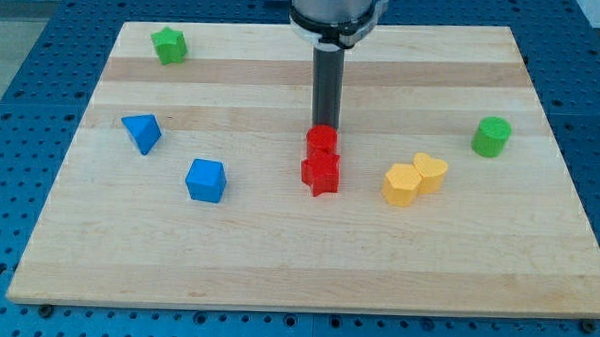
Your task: Move the blue triangle to the left of the blue cube
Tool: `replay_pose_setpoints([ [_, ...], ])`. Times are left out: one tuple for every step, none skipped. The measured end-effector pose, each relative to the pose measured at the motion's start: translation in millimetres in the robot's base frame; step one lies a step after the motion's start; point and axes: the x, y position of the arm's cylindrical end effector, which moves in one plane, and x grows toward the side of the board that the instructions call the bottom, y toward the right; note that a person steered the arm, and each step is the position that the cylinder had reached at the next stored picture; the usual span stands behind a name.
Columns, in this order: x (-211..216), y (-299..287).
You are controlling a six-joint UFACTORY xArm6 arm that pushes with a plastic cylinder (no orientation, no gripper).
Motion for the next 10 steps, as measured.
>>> replay_pose_setpoints([
  [2, 0],
  [6, 0],
  [-37, -8],
  [-104, -45],
  [-155, -85],
  [-178, -129],
  [-185, -148],
  [-185, -148],
  [-169, -148],
  [-80, -166],
])
